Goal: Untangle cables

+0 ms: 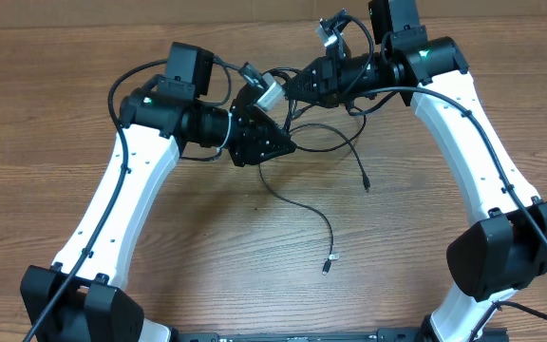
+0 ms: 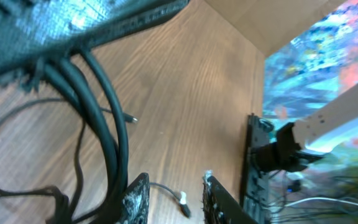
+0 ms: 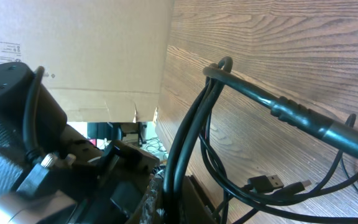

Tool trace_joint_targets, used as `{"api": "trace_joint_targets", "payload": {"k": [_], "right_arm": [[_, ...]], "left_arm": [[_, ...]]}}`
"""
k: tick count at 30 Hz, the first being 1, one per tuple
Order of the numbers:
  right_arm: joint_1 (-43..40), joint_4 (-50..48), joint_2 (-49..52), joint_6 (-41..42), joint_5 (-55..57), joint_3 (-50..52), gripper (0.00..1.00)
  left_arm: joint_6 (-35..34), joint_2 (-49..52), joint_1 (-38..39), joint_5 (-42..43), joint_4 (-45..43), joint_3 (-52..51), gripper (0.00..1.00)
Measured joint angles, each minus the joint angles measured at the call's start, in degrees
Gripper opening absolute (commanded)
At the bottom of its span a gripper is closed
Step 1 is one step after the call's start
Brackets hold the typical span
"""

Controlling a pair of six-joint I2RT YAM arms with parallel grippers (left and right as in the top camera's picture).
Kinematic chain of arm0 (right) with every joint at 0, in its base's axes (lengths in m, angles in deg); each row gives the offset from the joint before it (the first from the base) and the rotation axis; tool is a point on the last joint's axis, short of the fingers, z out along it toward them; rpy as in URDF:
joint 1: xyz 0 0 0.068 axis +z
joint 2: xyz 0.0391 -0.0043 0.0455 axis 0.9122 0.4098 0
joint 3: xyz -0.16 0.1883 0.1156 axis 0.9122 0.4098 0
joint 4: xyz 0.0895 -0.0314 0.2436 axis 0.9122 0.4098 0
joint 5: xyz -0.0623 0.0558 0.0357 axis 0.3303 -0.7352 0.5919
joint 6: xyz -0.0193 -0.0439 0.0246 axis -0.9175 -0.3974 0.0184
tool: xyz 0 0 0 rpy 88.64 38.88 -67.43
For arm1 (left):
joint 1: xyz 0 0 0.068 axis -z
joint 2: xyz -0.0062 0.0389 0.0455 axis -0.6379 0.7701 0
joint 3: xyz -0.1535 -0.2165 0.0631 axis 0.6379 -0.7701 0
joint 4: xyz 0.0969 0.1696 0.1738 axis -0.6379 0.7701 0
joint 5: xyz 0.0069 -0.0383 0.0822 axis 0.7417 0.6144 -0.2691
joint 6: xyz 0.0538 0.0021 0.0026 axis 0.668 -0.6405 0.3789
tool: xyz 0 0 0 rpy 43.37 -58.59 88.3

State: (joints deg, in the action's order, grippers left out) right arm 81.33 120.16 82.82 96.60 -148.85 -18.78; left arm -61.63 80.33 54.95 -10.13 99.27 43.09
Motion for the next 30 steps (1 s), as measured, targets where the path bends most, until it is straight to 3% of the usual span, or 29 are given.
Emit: {"api": "trace_joint_targets", "payload": {"k": [24, 26, 30], "right_arm": [[0.0, 1.38, 0.0, 0.0, -0.07, 0.0, 0.04], [0.0, 1.38, 0.0, 0.02, -0.07, 0.0, 0.04], [0.0, 1.57, 0.0, 0.02, -0.04, 0.0, 0.04]], "left_arm": [[-2.21, -2.89, 0.04, -17.05, 2.71, 2.6, 0.37], [-2.29, -2.93, 0.04, -18.38, 1.95, 2.64, 0.46], [-2.62, -2.86, 0.11, -19.67, 0.59, 2.71, 0.45]]}}
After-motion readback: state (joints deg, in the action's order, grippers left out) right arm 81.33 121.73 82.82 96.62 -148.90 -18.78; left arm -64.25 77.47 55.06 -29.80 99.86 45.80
